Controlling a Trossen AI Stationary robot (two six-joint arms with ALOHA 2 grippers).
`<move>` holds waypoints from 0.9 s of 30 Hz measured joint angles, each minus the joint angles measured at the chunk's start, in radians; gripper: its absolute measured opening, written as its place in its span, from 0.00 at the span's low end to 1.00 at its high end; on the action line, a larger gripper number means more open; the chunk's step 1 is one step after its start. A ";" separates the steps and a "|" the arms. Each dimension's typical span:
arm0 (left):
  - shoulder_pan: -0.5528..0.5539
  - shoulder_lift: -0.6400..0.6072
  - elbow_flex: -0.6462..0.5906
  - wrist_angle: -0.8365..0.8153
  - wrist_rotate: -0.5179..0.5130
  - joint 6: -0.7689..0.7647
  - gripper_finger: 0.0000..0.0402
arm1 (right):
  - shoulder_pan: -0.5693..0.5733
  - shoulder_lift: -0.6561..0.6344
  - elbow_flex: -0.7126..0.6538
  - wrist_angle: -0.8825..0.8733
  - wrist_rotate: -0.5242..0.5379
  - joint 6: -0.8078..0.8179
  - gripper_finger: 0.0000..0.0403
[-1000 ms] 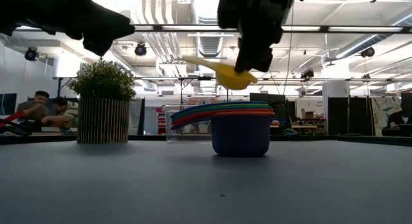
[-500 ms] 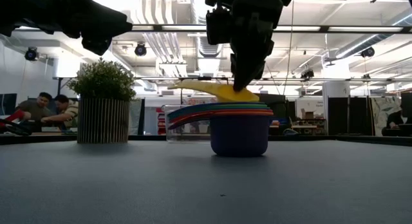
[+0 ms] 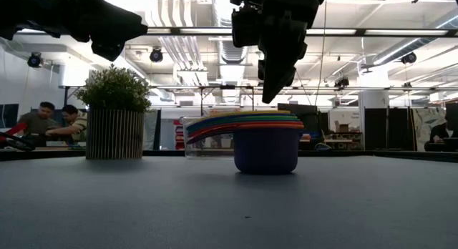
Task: Nest measuring cups in basket
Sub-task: Put the stacked measuring cups into the transparent bin
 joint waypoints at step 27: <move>0.011 0.252 0.255 -0.188 -0.002 -0.006 0.24 | 0.296 -0.454 -0.730 1.207 0.582 -0.060 0.33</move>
